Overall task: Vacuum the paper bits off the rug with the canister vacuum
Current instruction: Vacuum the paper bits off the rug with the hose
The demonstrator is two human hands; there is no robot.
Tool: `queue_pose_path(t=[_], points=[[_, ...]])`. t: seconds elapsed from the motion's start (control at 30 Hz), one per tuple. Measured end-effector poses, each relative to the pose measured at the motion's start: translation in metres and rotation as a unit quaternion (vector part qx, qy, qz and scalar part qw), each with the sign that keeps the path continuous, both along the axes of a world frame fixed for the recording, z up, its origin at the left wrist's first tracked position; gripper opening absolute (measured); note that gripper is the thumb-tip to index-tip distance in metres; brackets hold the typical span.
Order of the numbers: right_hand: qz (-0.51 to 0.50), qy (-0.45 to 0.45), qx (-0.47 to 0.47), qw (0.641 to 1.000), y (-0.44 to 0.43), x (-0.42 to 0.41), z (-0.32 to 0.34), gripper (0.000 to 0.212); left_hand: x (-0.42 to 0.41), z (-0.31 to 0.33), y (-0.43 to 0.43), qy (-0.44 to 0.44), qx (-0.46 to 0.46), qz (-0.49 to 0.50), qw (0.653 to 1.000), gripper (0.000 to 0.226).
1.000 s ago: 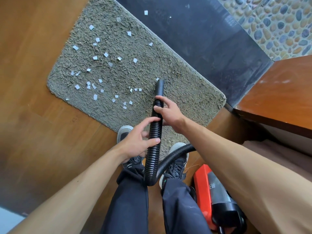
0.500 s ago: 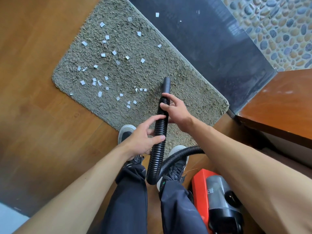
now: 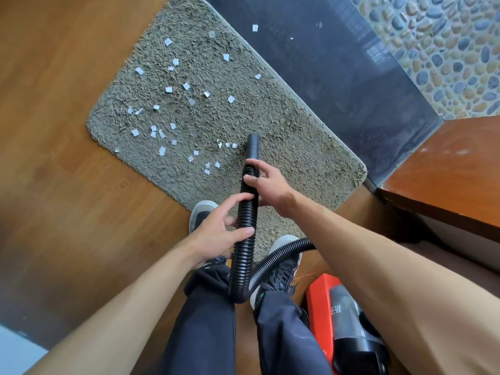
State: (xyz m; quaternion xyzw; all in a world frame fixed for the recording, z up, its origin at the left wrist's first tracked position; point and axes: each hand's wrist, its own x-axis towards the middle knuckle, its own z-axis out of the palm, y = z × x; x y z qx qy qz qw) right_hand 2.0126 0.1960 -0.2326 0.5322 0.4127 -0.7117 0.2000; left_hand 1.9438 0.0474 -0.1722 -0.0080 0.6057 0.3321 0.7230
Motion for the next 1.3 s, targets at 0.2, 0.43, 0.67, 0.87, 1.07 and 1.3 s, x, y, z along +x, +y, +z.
queue_pose_path(t=[0.2,0.43,0.67,0.87,1.07,1.3], points=[[0.068,0.006,0.001,0.998,-0.015,-0.007,-0.002,0.046,0.014,-0.001,-0.023,0.016,-0.009,0.049,0.999,0.061],[0.081,-0.014,-0.002,0.997,-0.024,-0.008,0.0,0.044,0.022,0.001,-0.031,0.026,-0.004,0.054,0.998,0.061],[0.108,-0.016,-0.004,0.994,-0.037,-0.018,0.0,0.046,0.021,0.001,-0.046,0.025,0.0,0.089,0.996,0.061],[0.139,-0.015,0.012,0.99,-0.054,-0.037,-0.001,0.048,0.011,-0.001,-0.063,0.018,-0.006,0.122,0.992,0.06],[0.154,-0.026,0.013,0.988,-0.061,-0.042,0.004,0.047,0.007,0.0,-0.074,0.012,-0.005,0.12,0.993,0.061],[0.139,-0.07,0.0,0.988,-0.07,-0.022,0.013,0.045,0.017,0.011,-0.079,-0.032,-0.016,0.112,0.993,0.062]])
